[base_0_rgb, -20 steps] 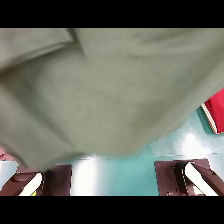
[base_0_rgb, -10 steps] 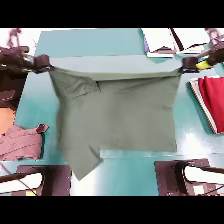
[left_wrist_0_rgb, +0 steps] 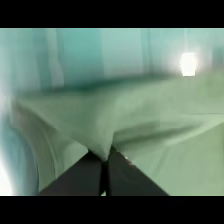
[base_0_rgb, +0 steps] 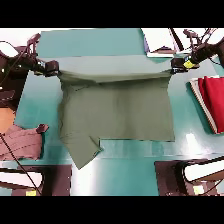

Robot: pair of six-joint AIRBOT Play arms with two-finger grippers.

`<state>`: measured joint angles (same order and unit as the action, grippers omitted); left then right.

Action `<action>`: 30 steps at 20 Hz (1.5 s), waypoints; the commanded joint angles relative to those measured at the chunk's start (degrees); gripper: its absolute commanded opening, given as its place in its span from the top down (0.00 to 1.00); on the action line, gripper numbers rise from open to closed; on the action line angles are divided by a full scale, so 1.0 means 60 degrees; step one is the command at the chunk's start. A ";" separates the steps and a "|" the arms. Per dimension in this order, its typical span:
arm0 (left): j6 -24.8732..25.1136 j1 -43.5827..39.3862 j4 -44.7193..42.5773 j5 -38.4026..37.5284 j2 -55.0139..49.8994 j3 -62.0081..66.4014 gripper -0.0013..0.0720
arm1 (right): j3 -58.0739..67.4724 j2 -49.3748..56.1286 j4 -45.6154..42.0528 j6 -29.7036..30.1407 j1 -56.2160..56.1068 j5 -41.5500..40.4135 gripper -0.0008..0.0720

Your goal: Fold the shirts.

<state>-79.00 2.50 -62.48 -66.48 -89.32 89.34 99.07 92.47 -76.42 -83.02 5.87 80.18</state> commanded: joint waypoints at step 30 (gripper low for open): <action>-0.1749 -0.0004 0.0109 -0.0102 0.6929 -1.1311 0.32 | -0.5635 -0.5442 0.0062 -0.0229 -0.0015 -0.1519 0.37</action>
<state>-89.36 2.52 -65.28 -69.73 -48.93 25.58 65.78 61.73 -76.23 -84.36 5.85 71.64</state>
